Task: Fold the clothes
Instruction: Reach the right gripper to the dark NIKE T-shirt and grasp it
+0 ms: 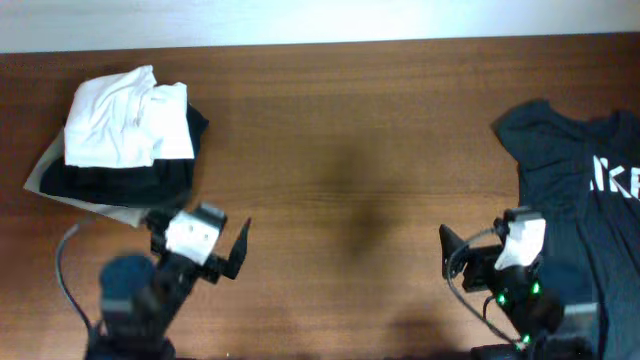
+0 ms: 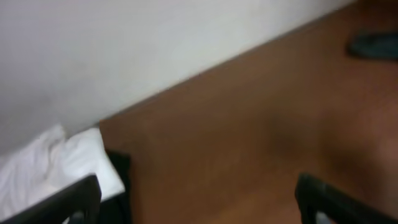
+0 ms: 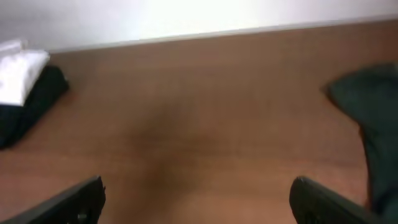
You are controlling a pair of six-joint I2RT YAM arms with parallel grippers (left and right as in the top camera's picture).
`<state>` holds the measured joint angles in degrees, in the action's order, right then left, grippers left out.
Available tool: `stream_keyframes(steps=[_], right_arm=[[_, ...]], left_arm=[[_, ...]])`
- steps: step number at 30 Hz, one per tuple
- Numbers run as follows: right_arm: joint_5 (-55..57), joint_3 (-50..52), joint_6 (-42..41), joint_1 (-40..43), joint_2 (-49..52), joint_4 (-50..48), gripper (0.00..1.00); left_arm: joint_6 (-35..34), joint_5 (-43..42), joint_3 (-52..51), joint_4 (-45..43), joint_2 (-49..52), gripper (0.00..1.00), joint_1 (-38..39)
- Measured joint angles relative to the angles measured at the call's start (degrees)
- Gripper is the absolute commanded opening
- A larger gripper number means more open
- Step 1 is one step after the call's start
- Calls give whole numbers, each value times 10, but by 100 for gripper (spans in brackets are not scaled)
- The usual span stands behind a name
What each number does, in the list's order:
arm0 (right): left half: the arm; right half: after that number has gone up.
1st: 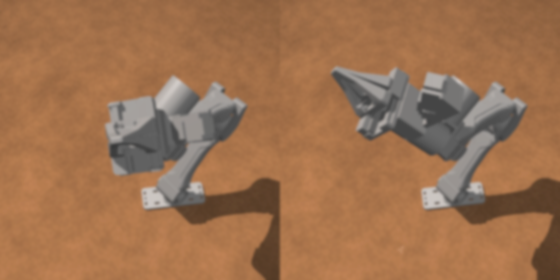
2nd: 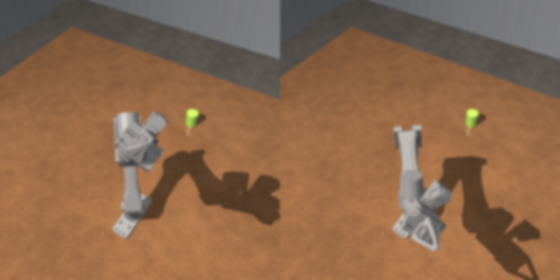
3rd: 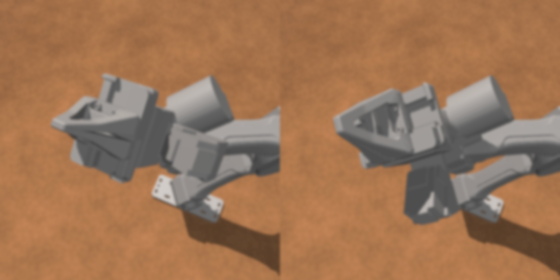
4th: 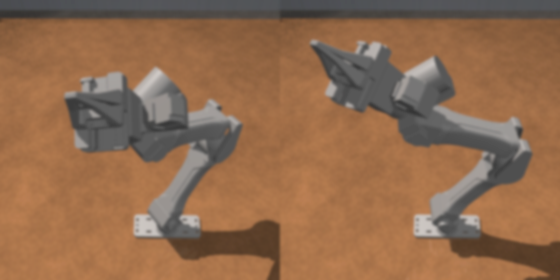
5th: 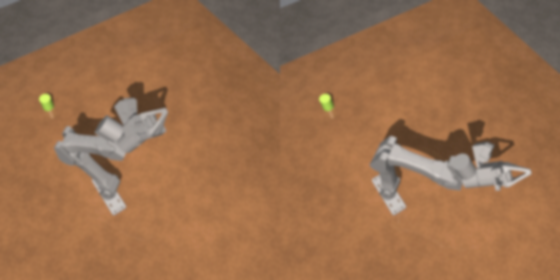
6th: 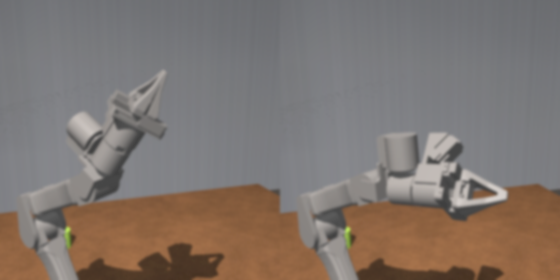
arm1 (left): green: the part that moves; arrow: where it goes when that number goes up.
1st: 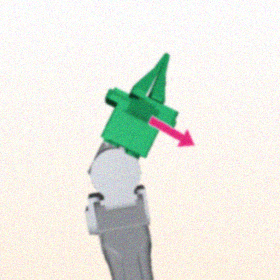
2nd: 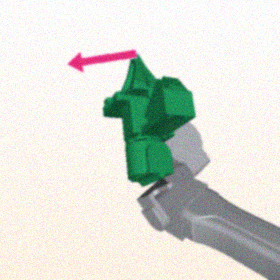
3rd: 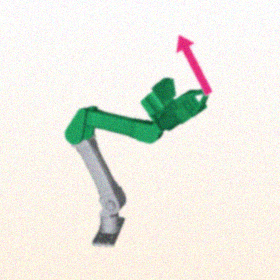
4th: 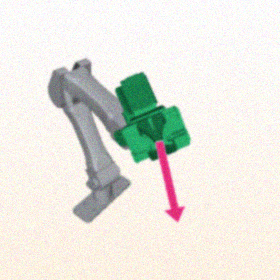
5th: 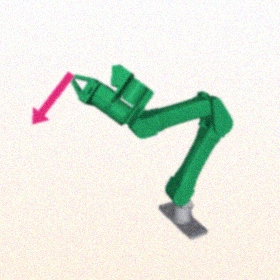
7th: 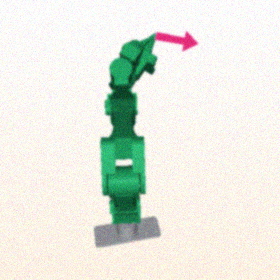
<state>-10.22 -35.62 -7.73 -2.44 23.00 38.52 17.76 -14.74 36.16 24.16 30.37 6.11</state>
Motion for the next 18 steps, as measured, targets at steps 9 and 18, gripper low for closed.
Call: stream_keyframes(steps=[9,18], right_arm=[[7,-254,1,0,352,145,99],[61,-360,-12,42,548,220,99]], left_arm=[[-40,-5,358,273,403,99,0],[-52,-46,394,274,453,99,0]])
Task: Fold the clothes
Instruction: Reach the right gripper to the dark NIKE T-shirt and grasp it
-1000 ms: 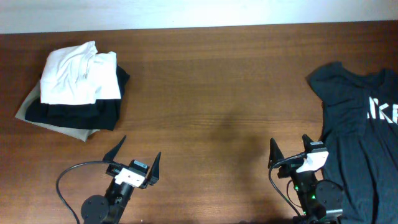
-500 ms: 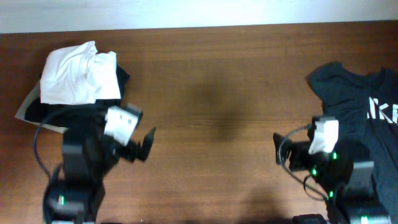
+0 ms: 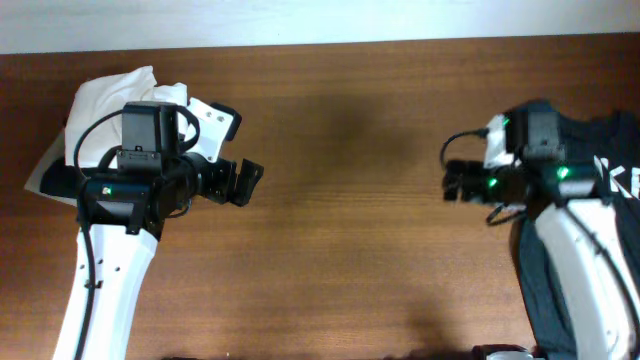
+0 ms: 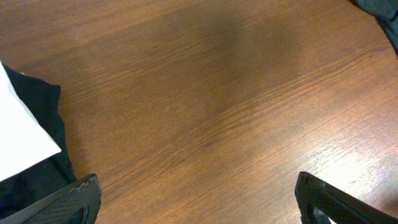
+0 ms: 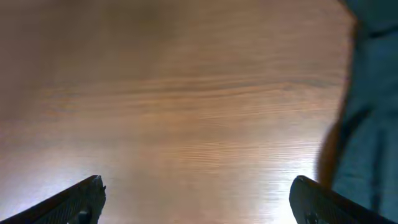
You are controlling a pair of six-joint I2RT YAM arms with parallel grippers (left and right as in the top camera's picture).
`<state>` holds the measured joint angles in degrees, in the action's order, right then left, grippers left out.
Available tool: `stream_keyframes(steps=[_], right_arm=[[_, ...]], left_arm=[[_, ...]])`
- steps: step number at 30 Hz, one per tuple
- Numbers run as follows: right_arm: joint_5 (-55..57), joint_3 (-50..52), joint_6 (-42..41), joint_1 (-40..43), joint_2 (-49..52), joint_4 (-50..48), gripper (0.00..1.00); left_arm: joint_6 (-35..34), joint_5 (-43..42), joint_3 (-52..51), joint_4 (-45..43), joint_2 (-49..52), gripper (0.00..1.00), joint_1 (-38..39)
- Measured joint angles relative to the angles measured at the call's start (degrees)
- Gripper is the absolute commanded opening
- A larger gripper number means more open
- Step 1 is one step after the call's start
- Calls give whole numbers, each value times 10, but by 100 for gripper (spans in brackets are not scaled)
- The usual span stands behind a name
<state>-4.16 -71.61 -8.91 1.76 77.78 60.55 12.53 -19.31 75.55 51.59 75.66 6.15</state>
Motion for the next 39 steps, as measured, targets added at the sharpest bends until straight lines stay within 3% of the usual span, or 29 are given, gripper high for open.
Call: stream_keyframes(steps=[5,10,16,19,22,25,29,31,33,39], right_arm=[[19,-157,-38,193,171,-54,96],[13,-200,-66,312,319,-143,91],[-1,-206,-75,365,443,-246,87],[-5,-206,-75,372,458,-268,84],[-11,-206,-76,372,465,-277,72],[-19,-206,-76,372,476,-276,71],[-26,-206,-79,372,485,-273,50],[-28,-206,-78,372,487,-271,20],[-30,-206,-77,372,487,-263,4],[-39,-206,-76,372,487,-251,4]], left_arm=[[0,-3,2,13,0,99,0],[-2,-4,3,11,0,99,0],[-2,-4,3,19,0,99,0],[-2,-5,3,19,0,99,0],[-4,-14,3,20,0,99,0],[-4,-17,3,20,0,99,0],[-4,-19,3,20,0,99,0],[-4,-19,3,20,0,99,0],[-5,-19,3,20,0,99,0],[-6,-19,3,20,0,99,0]])
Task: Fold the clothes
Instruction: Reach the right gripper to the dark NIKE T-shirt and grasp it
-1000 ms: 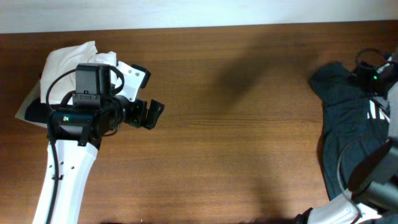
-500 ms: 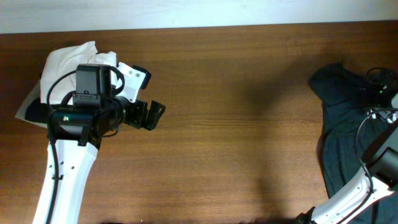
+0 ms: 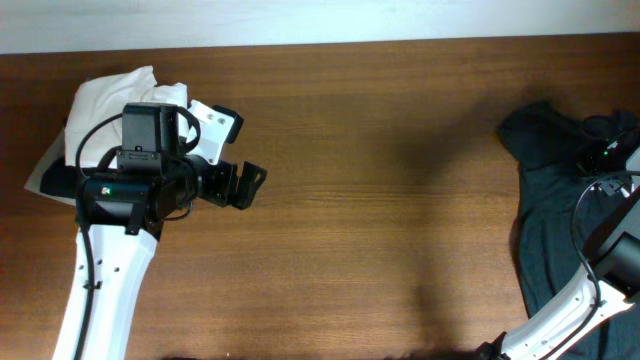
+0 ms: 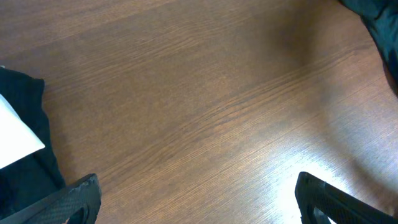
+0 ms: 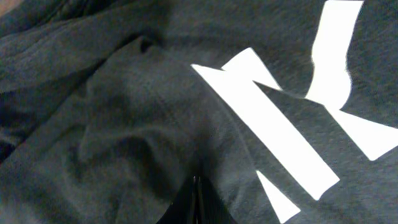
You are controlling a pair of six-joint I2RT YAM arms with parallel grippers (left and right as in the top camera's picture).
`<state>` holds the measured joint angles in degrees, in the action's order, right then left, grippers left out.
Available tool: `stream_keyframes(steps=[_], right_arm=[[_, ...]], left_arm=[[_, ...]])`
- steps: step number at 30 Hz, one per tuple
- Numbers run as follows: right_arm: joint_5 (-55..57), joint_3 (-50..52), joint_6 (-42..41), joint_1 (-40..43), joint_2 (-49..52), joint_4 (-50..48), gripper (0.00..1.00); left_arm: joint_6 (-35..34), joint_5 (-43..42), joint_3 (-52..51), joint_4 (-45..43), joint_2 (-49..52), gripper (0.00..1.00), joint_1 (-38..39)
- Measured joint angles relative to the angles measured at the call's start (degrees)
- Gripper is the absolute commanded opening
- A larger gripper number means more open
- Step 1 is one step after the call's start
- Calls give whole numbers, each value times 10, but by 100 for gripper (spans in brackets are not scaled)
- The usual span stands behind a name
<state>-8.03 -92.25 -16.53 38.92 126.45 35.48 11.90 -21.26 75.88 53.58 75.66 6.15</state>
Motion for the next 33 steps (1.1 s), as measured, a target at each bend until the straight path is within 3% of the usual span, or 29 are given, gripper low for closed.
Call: stream_keyframes(steps=[1,2,3,10,17,18,19,20,25,28,32,33], right_arm=[[-5,0,0,0,-1,0,9],[-8,0,0,0,-2,0,48],[-10,0,2,0,-5,1,54],[22,0,18,1,-19,19,48],[31,0,26,1,-14,31,22],[31,0,27,1,-14,31,23],[31,0,27,1,-14,31,50],[30,0,28,1,-14,33,62],[49,0,30,3,-14,50,60],[54,0,31,10,-14,53,48],[50,0,30,14,-14,52,47],[49,0,30,14,-14,52,43]], left_arm=[[0,0,0,0,0,99,0],[0,0,0,0,0,99,0],[0,0,0,0,0,99,0],[0,0,0,0,0,99,0],[0,0,0,0,0,99,0],[0,0,0,0,0,99,0],[0,0,0,0,0,99,0],[0,0,0,0,0,99,0],[0,0,0,0,0,99,0],[0,0,0,0,0,99,0],[0,0,0,0,0,99,0],[0,0,0,0,0,99,0]])
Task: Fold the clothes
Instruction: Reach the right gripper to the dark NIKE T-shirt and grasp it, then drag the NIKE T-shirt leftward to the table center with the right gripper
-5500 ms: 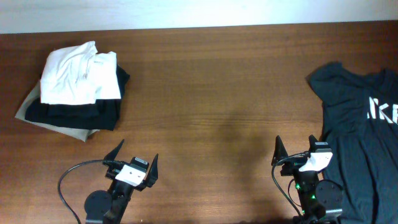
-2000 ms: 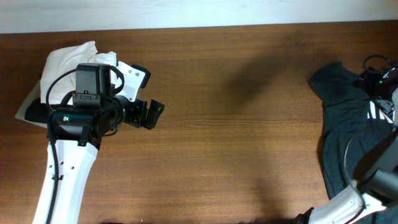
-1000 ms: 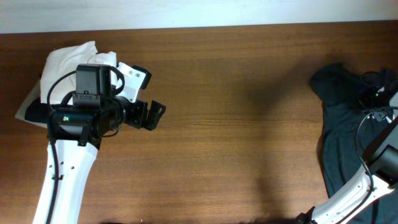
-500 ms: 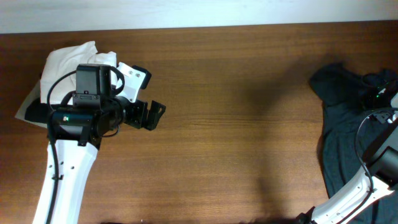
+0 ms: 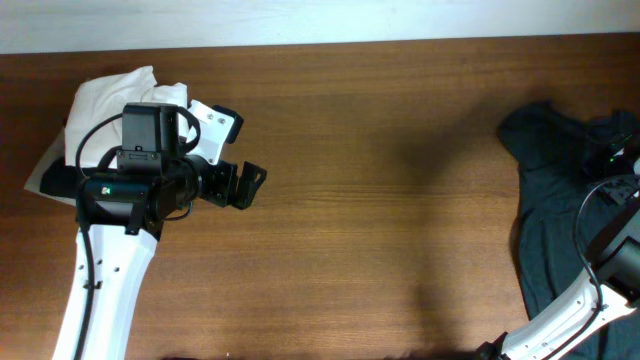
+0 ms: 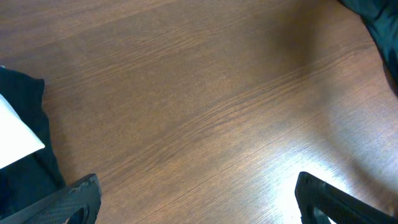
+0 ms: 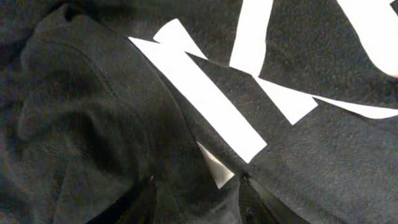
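Note:
A dark T-shirt (image 5: 550,220) with white lettering (image 7: 205,106) lies crumpled at the table's right edge. My right gripper (image 5: 612,150) is down on it. In the right wrist view the gripper (image 7: 198,199) is open about halfway, its fingers (image 7: 142,202) pressed into the cloth with a ridge of fabric between them. Over the table's left side my left gripper (image 5: 250,185) hangs wide open above bare wood (image 6: 199,205), holding nothing. The shirt's edge (image 6: 379,25) shows at the top right of the left wrist view.
A stack of folded clothes (image 5: 125,120), white on black on beige, sits at the back left just behind my left arm. Its corner (image 6: 22,124) shows in the left wrist view. Brown wooden table (image 5: 380,200) spans between stack and shirt; a white wall runs along the far edge.
My right gripper's fingers, shut together over the shirt's lettering before, now stand partly apart with fabric between them. The view has shifted slightly across the print. The left arm has not moved.
Both arms were low at the table's front edge with grippers open. Then both were raised over the table, the left near the stack, the right beside the shirt. The right gripper then stood shut on the shirt's print, and now is partly open there.

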You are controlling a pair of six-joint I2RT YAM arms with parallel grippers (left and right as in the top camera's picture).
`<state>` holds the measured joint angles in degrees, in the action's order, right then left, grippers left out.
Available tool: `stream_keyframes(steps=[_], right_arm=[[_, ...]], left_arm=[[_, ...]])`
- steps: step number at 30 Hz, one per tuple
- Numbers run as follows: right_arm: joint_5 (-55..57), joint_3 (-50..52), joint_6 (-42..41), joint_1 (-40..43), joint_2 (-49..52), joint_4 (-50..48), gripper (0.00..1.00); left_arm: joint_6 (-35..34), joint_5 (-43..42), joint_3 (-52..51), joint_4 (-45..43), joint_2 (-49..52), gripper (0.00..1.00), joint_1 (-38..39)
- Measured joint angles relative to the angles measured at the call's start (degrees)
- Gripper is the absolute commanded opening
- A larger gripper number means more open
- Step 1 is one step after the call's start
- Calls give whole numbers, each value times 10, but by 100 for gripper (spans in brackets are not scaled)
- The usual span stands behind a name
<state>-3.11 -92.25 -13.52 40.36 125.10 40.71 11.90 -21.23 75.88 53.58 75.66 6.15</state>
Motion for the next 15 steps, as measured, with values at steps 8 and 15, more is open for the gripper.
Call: stream_keyframes(steps=[8,15], right_arm=[[-43,13,0,0,0,-4,4],[-140,15,0,-2,-33,-2,4]], left_arm=[[0,0,0,0,0,99,0],[0,0,0,0,0,99,0]])
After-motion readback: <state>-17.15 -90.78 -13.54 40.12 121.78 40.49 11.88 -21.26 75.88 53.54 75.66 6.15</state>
